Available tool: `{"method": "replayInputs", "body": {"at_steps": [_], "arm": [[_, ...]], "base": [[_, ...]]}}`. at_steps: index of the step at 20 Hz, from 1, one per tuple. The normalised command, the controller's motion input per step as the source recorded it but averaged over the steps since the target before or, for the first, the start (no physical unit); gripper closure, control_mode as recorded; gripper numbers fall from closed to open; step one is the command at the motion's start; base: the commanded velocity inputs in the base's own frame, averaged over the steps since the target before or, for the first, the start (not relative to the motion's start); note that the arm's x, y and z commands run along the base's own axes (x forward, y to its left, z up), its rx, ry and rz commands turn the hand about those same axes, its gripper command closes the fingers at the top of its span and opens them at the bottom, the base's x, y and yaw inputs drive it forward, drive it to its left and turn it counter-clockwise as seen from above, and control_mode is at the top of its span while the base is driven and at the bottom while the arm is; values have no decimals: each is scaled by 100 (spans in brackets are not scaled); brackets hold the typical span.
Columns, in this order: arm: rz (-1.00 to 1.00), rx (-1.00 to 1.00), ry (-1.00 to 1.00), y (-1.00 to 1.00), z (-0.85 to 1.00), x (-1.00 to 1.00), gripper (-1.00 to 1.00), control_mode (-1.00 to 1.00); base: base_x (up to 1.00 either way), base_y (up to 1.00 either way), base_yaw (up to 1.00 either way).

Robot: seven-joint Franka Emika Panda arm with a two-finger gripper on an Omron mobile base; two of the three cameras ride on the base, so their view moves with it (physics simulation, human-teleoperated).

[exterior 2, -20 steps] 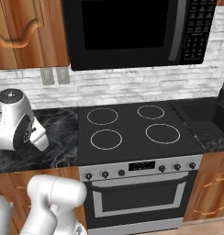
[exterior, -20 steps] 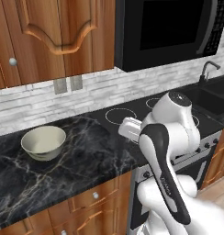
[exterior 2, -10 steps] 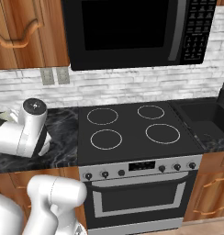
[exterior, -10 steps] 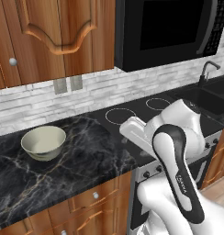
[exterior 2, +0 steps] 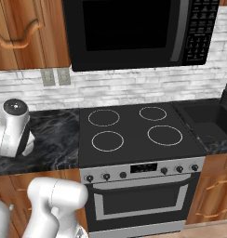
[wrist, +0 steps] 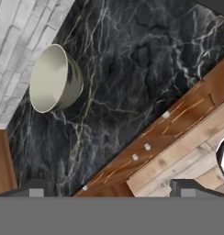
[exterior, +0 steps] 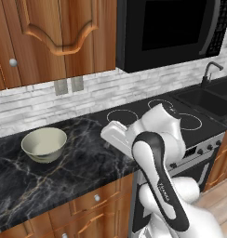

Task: Pick the cup and bowl from the counter and place them on the counter next to the sink.

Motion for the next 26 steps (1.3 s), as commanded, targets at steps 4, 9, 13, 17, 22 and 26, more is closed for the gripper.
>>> {"method": "replayInputs", "body": {"at_steps": [4,9,13,17,22,26], "arm": [[0,0,0,47,-21,17,-100,-100],[0,0,0,23,-22,25,-100,-100],[0,0,1,4,-22,38,-100,-100],[0,0,0,11,-25,51,-100,-100],[0,-4,5,30,-1,44,-100,-100],[0,-8,1,38,0,46,-100,-100]], "base": [[0,0,0],[0,0,0],[0,0,0],[0,0,0],[0,0,0],[0,0,0]]}}
